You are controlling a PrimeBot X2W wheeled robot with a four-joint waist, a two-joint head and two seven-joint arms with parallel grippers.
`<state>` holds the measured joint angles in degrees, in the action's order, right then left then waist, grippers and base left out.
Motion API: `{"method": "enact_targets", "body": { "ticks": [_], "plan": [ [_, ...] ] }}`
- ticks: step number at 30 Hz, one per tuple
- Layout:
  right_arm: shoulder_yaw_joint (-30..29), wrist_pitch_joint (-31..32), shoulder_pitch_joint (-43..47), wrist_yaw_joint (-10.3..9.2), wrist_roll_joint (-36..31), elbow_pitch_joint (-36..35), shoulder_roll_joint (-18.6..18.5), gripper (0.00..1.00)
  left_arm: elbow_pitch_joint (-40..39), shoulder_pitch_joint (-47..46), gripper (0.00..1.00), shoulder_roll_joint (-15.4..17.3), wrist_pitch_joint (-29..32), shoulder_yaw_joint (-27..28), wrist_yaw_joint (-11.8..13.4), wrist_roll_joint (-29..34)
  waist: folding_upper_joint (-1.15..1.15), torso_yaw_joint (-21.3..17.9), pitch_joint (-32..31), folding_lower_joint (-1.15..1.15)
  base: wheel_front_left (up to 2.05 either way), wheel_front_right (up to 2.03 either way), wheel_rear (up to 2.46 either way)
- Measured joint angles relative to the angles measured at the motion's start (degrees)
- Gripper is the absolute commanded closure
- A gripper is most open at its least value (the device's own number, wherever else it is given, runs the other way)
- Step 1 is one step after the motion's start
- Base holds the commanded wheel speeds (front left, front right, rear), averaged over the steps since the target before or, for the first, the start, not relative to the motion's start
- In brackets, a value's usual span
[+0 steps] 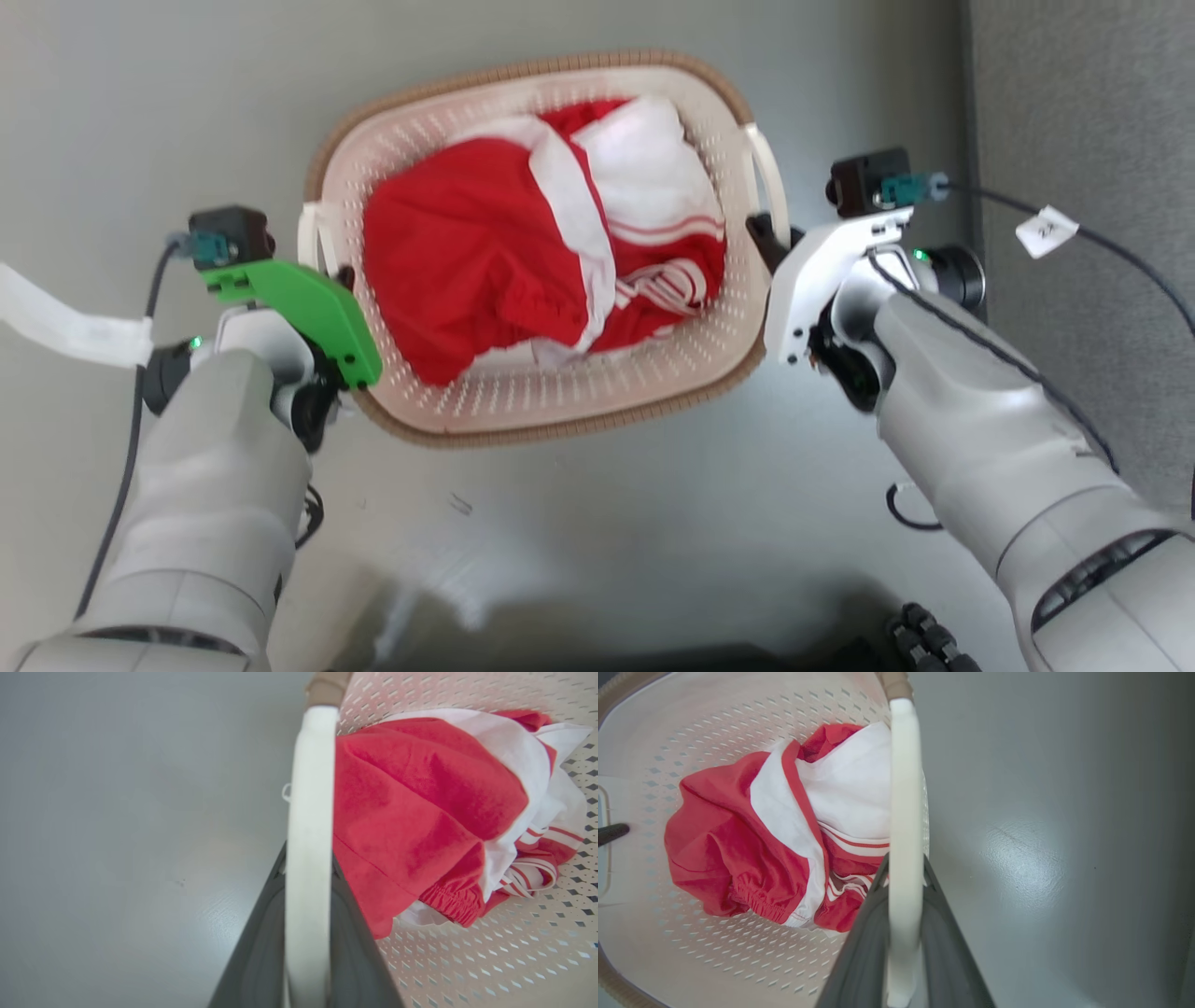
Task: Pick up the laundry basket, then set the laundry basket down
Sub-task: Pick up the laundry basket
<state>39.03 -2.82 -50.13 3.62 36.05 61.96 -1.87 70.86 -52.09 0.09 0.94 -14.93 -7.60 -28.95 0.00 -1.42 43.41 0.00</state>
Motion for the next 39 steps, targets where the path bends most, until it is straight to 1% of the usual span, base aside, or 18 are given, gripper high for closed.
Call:
{"method": "enact_targets", "body": {
  "ticks": [1, 7, 19, 30, 39],
  "plan": [
    [0.2, 0.01, 0.98, 0.38, 0.58, 0.32, 0.03, 1.0, 0.6, 0.77, 1.0, -0.23, 0.02, 0.0, -0.03, -0.48, 0.0, 0.03, -1.26, 0.0, 0.0, 0.0, 0.0],
    [1.07, 0.76, 3.48, 1.31, 2.94, 0.9, 0.12, 1.0, 1.27, 3.16, 1.0, -0.47, 0.85, -0.01, -0.21, -1.13, 0.0, 0.03, -5.2, 0.0, 0.0, 0.0, 0.0],
    [2.74, 3.59, 7.87, 2.38, 6.32, 2.03, 0.41, 1.0, 2.49, 8.14, 1.0, -0.81, 4.68, 0.01, -0.22, -2.66, 0.0, -0.38, -13.26, 0.0, 0.0, 0.0, 0.0],
    [3.82, 6.35, 12.86, 2.91, 9.43, 2.78, 0.66, 1.0, 2.81, 13.11, 1.0, -1.02, 7.43, 0.07, -0.27, -3.65, 0.0, -1.2, -20.65, 0.0, 0.0, 0.0, 0.0],
    [4.32, 6.92, 16.39, 2.93, 11.21, 3.2, 0.97, 1.0, 2.88, 16.89, 1.0, -1.16, 8.7, 0.19, -0.29, -4.66, 0.0, -1.83, -26.48, 0.0, 0.0, 0.0, 0.0]
  ]
}}
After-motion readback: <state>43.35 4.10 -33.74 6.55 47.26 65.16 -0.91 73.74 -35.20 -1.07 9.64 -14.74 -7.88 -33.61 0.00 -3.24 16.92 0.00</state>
